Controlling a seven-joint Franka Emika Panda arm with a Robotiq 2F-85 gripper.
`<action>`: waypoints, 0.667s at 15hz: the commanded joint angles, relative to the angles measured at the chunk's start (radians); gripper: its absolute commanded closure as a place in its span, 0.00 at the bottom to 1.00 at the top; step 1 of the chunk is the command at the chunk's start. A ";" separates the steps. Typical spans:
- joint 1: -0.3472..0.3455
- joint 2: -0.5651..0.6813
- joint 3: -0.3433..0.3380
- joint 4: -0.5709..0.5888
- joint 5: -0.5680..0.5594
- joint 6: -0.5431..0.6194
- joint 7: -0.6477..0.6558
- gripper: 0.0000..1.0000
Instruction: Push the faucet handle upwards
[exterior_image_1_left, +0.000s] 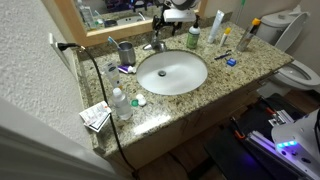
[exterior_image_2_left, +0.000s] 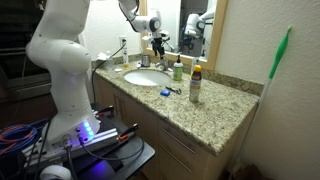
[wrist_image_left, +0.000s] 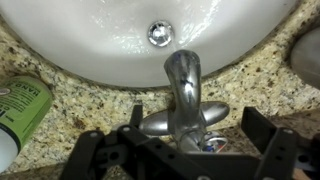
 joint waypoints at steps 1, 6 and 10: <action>0.024 0.047 -0.032 0.046 -0.024 0.056 0.021 0.00; 0.035 0.068 -0.046 0.074 -0.022 0.067 0.014 0.34; 0.038 0.063 -0.049 0.076 -0.020 0.071 0.012 0.61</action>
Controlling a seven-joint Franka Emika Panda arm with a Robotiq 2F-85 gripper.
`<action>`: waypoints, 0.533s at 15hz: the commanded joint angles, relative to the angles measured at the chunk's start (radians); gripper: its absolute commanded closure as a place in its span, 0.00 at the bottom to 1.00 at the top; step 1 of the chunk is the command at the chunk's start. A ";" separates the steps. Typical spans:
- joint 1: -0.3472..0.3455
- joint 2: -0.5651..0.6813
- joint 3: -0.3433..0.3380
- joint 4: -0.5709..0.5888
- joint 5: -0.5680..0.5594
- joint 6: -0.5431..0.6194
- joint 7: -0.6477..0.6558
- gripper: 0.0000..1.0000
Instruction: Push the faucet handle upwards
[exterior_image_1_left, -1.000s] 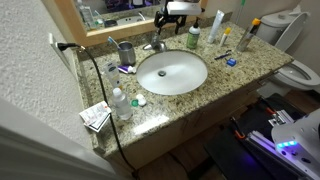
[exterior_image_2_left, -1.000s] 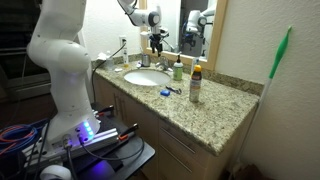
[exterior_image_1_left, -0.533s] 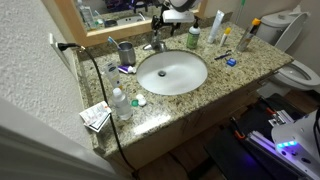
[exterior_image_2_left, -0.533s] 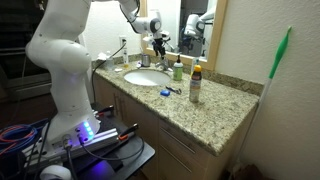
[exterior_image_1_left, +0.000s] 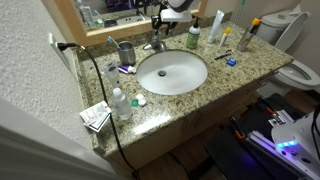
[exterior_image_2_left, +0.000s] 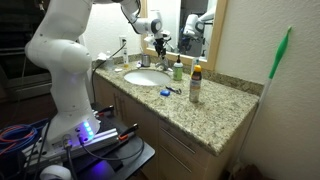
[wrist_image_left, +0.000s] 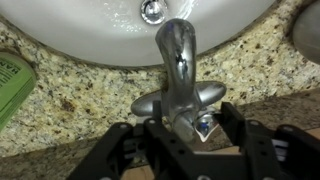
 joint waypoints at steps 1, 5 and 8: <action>0.013 0.011 -0.015 0.020 -0.011 0.012 0.009 0.69; -0.004 -0.013 0.014 0.005 0.045 0.009 -0.006 0.96; -0.042 -0.049 0.042 -0.026 0.145 0.025 -0.029 0.93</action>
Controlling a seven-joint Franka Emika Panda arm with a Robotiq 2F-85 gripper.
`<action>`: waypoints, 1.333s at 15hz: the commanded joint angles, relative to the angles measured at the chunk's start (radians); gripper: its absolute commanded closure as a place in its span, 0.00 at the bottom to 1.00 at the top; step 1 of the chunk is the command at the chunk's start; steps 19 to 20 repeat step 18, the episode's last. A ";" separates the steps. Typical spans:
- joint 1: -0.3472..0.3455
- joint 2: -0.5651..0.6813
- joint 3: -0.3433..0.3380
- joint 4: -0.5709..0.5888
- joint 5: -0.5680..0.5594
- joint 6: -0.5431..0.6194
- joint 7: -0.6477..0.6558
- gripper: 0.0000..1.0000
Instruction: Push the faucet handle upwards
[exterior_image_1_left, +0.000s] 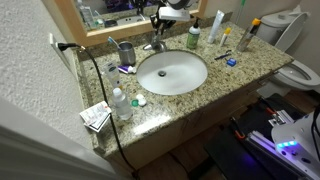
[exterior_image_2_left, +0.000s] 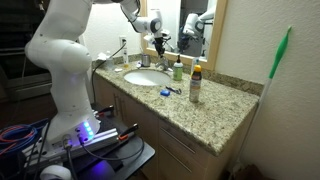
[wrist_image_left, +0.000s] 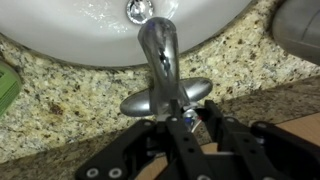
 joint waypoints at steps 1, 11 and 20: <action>-0.053 -0.061 0.041 -0.047 0.121 0.033 -0.025 0.93; -0.097 -0.116 0.060 -0.114 0.293 0.144 -0.044 0.48; -0.085 -0.180 0.035 -0.112 0.247 0.028 -0.007 0.27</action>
